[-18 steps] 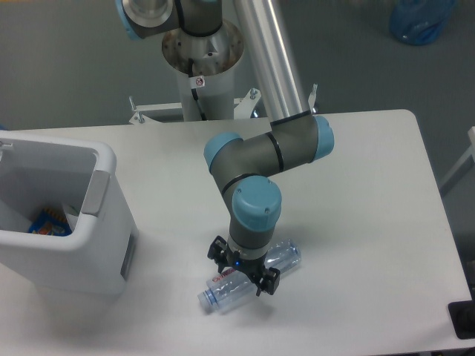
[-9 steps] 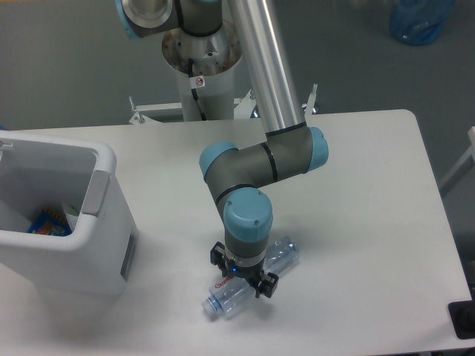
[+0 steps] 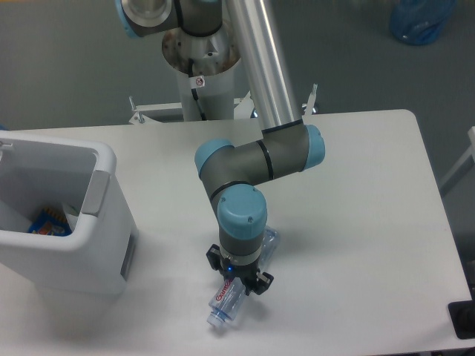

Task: Place the trash in the trash can
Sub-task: 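Rotate the gripper to align with the bottle and close on it, then lift the bottle and carry it over the white bin, releasing it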

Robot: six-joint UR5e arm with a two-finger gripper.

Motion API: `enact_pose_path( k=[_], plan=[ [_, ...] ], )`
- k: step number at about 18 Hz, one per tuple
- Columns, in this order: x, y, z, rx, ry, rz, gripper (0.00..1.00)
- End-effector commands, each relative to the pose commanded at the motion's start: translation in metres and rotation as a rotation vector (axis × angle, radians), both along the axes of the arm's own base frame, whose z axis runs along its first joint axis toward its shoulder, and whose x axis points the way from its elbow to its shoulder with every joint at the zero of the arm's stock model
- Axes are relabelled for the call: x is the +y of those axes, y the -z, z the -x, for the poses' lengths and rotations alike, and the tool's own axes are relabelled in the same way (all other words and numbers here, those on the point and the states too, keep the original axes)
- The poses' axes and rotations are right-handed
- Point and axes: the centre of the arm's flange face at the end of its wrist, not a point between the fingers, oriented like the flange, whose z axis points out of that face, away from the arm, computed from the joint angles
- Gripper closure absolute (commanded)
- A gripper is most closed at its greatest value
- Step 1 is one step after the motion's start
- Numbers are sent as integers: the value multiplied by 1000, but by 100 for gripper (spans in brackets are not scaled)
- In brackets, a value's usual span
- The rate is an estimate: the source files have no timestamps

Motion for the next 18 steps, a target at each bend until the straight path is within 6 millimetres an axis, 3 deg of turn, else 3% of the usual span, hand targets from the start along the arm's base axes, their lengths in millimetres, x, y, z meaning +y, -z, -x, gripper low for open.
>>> enact_pose_path(
  k=[4,10,16,18],
  plan=[
    [-6,-40,6,-16,-29,-98,45],
    [-4,-147,19,-91,-150,-377,45],
    [-10,-238,-20,-202,-115,-601,45],
    [-4,-257,-32,-269,-70,-675,45]
  ],
)
